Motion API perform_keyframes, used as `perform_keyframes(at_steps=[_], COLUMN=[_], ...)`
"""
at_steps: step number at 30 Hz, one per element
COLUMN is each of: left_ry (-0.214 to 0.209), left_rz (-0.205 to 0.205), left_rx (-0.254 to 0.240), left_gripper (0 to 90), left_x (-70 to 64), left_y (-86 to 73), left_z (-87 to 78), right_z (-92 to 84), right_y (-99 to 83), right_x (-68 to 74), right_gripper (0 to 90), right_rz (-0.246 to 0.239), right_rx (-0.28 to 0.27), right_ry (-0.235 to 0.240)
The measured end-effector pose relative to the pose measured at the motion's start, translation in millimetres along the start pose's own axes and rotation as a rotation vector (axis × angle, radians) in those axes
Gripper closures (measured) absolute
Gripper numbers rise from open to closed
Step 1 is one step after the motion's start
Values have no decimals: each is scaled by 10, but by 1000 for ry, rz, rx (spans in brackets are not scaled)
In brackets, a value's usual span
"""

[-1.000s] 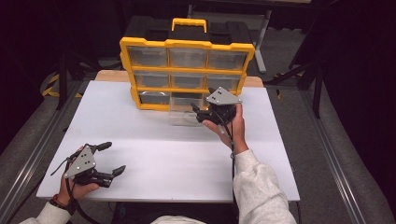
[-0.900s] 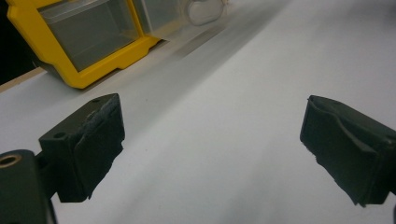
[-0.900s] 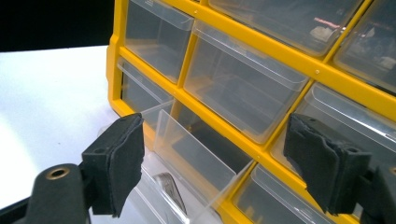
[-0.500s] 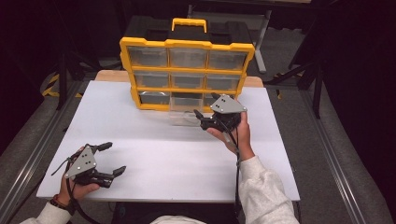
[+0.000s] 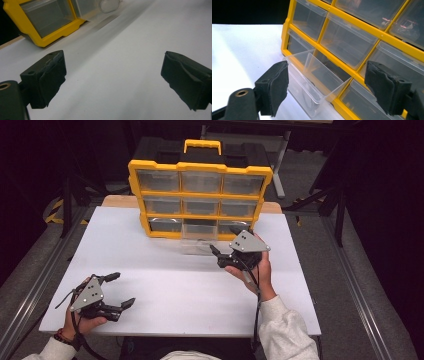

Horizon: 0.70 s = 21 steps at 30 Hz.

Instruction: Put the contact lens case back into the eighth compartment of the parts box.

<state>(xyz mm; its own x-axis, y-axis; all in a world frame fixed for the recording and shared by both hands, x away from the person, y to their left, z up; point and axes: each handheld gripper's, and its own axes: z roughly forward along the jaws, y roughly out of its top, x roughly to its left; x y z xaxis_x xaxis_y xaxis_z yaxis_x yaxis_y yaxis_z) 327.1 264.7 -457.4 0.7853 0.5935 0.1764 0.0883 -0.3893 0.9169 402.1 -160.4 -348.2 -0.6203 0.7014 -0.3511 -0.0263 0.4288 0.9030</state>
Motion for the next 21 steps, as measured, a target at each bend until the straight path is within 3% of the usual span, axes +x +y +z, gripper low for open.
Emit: perform_keyframes(at_steps=[21], left_ry=[12], left_rz=[16], left_rx=[-7], left_gripper=[72], left_x=[-36], left_y=[18], left_z=[-32], right_z=[-199], right_y=[-142], right_x=[115], right_gripper=[207], right_rz=[-7], right_rx=[-21], right_ry=[29])
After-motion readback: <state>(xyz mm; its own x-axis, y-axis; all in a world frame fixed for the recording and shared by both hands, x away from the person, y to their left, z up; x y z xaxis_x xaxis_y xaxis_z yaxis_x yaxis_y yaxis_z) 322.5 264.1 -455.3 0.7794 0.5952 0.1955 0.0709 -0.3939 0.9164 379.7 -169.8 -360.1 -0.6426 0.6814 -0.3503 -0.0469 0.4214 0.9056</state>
